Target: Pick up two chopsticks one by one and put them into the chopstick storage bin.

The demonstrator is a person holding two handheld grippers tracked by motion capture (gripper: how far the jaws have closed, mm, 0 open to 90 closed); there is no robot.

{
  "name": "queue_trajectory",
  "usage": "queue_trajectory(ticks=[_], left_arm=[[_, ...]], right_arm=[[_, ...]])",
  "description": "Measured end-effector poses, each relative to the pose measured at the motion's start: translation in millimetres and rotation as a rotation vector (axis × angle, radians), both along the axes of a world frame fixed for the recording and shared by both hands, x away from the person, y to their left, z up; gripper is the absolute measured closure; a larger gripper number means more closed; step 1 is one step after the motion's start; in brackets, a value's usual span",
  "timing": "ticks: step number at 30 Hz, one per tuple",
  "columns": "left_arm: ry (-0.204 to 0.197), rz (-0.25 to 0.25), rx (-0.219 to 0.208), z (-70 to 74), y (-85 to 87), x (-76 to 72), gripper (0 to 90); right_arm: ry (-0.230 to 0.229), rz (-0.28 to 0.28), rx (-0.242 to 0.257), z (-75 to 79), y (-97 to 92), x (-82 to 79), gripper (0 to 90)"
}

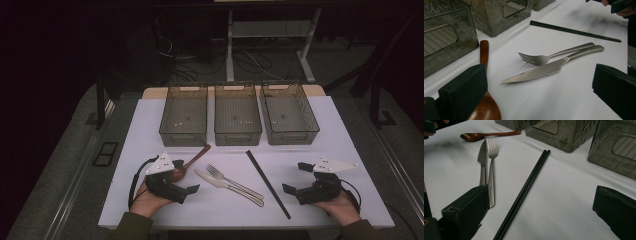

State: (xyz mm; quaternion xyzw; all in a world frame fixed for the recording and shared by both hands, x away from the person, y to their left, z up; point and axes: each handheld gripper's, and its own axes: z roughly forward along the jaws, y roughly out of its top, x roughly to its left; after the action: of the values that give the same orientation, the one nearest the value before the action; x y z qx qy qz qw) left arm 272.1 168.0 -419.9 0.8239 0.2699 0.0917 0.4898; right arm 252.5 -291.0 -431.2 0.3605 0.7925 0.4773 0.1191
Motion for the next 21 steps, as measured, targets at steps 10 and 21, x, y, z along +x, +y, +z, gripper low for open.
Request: queue_trajectory(ticks=[10,21], left_arm=[[0.009,0.008,-0.01,-1.9,-1.1,-1.2,0.0],[-0.006,-0.005,-0.003,-1.5,-3.7,-6.4,0.0]], right_arm=[[0.02,-0.003,-0.007,1.3,0.0,1.4,0.4],[0.039,0.017,-0.018,6.3,7.9,-4.5,0.4]])
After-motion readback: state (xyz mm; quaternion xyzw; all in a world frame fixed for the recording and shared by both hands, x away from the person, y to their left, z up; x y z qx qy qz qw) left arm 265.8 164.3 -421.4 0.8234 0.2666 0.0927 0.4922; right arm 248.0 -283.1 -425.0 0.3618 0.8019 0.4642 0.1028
